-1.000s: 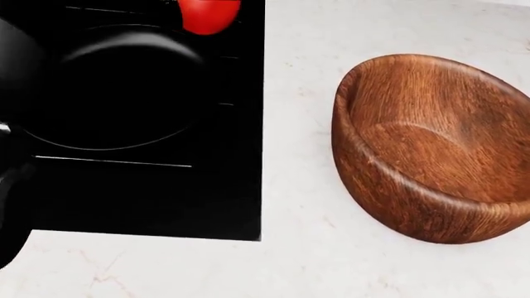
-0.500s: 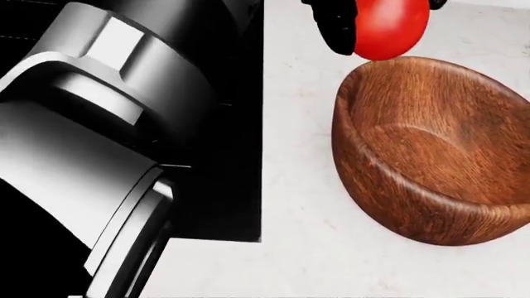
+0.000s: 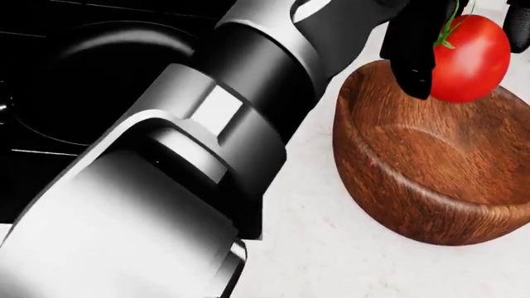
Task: Pick the tomato from the pan and place it in the bowl.
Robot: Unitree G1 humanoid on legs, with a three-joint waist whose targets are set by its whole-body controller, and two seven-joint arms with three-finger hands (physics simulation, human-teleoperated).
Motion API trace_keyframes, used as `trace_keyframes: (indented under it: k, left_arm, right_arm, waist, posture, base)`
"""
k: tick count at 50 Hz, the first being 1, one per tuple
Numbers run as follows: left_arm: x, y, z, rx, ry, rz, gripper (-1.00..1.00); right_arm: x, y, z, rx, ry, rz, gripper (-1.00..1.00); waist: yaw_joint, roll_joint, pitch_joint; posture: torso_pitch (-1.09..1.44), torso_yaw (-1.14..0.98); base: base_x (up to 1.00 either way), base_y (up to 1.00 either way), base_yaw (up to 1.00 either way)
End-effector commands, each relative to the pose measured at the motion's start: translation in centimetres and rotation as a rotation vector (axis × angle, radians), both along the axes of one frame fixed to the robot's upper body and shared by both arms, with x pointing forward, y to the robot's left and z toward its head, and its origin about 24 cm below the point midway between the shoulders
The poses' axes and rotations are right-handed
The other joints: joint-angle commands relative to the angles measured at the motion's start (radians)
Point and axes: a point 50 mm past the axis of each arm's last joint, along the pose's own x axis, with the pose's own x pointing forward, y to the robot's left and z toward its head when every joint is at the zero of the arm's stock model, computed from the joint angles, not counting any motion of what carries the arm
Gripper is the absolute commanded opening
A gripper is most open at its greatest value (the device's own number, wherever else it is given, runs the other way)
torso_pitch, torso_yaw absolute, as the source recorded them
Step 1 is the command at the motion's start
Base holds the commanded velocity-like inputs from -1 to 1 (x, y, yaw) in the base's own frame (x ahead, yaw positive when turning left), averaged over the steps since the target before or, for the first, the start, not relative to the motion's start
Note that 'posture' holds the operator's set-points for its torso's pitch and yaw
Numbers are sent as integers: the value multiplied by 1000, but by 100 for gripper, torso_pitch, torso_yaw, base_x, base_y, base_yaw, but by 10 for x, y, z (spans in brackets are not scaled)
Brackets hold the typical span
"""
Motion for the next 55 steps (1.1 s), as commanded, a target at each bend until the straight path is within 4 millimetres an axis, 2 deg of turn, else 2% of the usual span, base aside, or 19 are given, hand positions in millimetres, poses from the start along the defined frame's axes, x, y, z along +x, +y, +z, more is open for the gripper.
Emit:
trace_keyframes:
  k: [1, 12, 23, 28, 37, 46, 53, 55]
  left_arm:
    - [-8, -3, 18, -51, -78, -22, -100]
    - [5, 2, -7, -52, -75, 16, -100]
    - [1, -7, -20, -67, -64, -11, -100]
    - [-1, -8, -20, -80, -57, -17, -84]
    - [0, -9, -28, -62, -45, -20, -13]
    - [1, -9, -35, -52, -33, -17, 6]
    - [4, -7, -38, -33, -25, -7, 30]
    - [4, -7, -38, -32, -25, -8, 31]
  right_arm:
    - [-2, 1, 25, -79, -65, 2, 100]
    - [-3, 1, 27, -79, -73, 4, 100]
    - [-6, 0, 27, -76, -78, 2, 100]
    - [-5, 1, 28, -77, -79, 4, 100]
    - [-6, 1, 27, -78, -78, 4, 100]
    - [-6, 0, 27, -80, -77, 3, 100]
    - [-5, 1, 27, -80, -77, 4, 100]
    - [-5, 1, 26, -80, -76, 5, 100]
  waist:
    - [2, -15, -22]
    - [0, -13, -25]
    - [1, -15, -28]
    - [1, -14, -29]
    - [0, -13, -28]
    - [0, -14, -29]
    - [0, -13, -29]
    - [0, -14, -29]
  posture:
    - [0, 0]
    - [0, 0]
    - [0, 0]
    - [0, 0]
    - [0, 0]
    - [0, 0]
    - [0, 0]
    - [0, 0]
  base:
    - [0, 0, 0]
    - [0, 0, 0]
    - [0, 0, 0]
    - [0, 0, 0]
    - [0, 0, 0]
    - [0, 0, 0]
    - [0, 0, 0]
    - [0, 0, 0]
